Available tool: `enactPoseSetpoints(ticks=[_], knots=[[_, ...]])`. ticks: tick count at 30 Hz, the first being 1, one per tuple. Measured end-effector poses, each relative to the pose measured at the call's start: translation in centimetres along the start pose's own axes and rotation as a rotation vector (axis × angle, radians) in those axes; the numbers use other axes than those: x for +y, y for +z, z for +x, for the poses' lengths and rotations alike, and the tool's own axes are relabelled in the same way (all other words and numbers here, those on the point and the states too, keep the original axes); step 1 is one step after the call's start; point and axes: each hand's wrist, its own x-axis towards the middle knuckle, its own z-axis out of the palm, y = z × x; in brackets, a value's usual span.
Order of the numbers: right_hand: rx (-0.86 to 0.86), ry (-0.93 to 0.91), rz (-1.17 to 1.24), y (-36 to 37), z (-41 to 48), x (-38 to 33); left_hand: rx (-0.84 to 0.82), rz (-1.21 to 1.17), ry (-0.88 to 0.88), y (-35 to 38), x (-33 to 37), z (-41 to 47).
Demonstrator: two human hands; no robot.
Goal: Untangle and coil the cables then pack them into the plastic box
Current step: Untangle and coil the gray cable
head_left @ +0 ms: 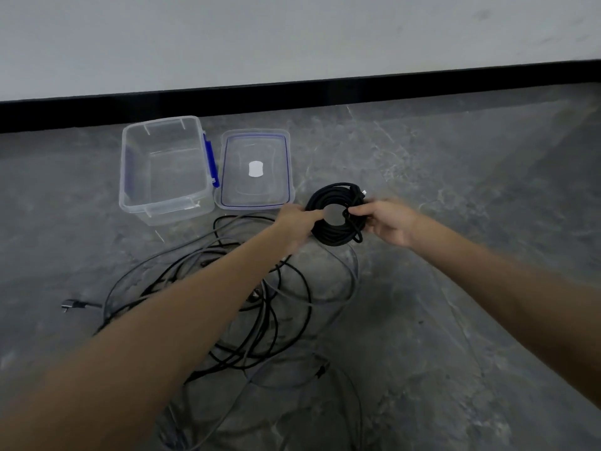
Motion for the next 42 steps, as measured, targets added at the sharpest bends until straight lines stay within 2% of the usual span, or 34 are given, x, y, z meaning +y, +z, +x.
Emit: enactPoseSetpoints(ticks=[3,8,14,23,26,28,32,35,39,42], knots=[[0.04,0.009,-0.054,-1.0,2.8,0.9,0.039,0.111,0.026,1.1,-0.6,2.9],[0.214,-0.076,-0.177,-1.6,6.4,0.9,0.145,0.312,0.13,2.5,0.0,5.5],[0.355,-0.178,-0.407,-2.5,9.2,1.2,0.141,0.463,0.148,3.9,-0.4,7.7],[0.381,-0.184,-0.561,-3.6,9.6,2.5,0.097,0.684,0.183,4.4,-1.7,8.1],[0.394,-0.135,-0.674,-3.3,9.1,2.0,0.082,0.784,0.249,3.7,-1.4,7.5],[0.419,-0.142,-0.837,-2.7,7.8,1.4,0.073,0.802,0.323,2.9,-1.3,6.7],[0.47,-0.362,-1.173,0.1,4.7,1.1,0.058,0.919,0.566,-0.4,-1.2,3.6],[0.347,-0.551,-1.283,3.0,2.6,1.7,0.031,1.016,0.648,-3.8,-1.7,1.0],[0.023,-0.635,-1.356,7.4,-0.2,2.0,0.034,1.109,0.68,-8.0,-1.9,-2.6],[-0.229,-0.633,-1.51,10.1,-2.1,3.2,0.03,1.185,0.734,-11.0,-2.8,-5.3]])
